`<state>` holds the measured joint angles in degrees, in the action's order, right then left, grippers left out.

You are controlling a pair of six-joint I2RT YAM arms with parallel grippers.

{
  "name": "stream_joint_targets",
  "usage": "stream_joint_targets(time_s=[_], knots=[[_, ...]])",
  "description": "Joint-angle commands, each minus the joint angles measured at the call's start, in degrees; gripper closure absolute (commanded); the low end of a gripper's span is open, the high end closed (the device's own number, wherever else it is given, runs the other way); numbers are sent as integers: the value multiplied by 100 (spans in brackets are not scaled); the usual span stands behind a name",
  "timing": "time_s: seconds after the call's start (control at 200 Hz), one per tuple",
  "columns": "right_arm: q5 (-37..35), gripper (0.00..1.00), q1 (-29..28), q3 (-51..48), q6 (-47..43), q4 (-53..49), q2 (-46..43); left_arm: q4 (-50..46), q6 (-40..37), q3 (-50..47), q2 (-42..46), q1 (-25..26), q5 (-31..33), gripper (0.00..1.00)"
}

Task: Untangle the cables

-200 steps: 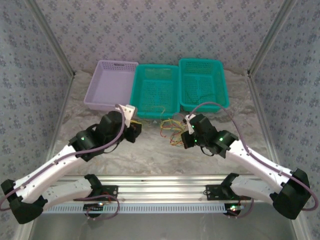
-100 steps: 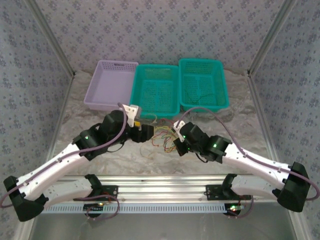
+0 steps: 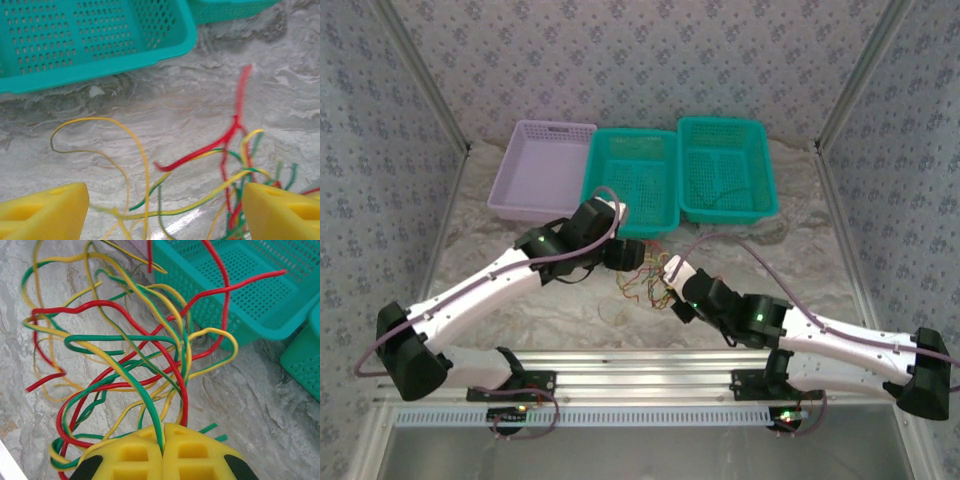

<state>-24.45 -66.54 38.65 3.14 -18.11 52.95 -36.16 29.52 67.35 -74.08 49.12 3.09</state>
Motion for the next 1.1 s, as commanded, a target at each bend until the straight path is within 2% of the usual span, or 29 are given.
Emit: stream_joint_targets(time_s=[0.0,0.27,0.355,0.48,0.6,0.68,0.824,0.884,0.929,0.999,1.094], knots=[[-573,100,-161,-25,-243,215,-55,-242,-69,187,-10,-122,-205,20],[-410,100,-359,-174,-356,461,-197,-3,85,-56,161,-446,-465,21],[-467,100,-440,-198,-383,517,-227,195,74,-117,176,-476,-716,26],[-616,100,-470,-227,-393,559,-300,216,29,-73,67,-474,-961,38],[-529,100,-486,-255,-384,638,-347,245,-5,-107,41,-476,-1035,43],[-480,100,-509,-258,-409,698,-322,333,-7,-152,45,-474,-1105,42],[-520,100,-537,-219,-467,719,-308,246,-84,-116,31,-476,-967,33],[-401,100,-543,-216,-472,738,-303,256,-150,-117,39,-478,-942,33],[-301,100,-537,-209,-471,752,-296,294,-174,-132,35,-476,-990,41],[-154,100,-544,-208,-454,770,-277,382,-179,-177,19,-478,-1063,65],[-29,100,-546,-192,-412,784,-272,516,-166,-257,19,-482,-1156,86]])
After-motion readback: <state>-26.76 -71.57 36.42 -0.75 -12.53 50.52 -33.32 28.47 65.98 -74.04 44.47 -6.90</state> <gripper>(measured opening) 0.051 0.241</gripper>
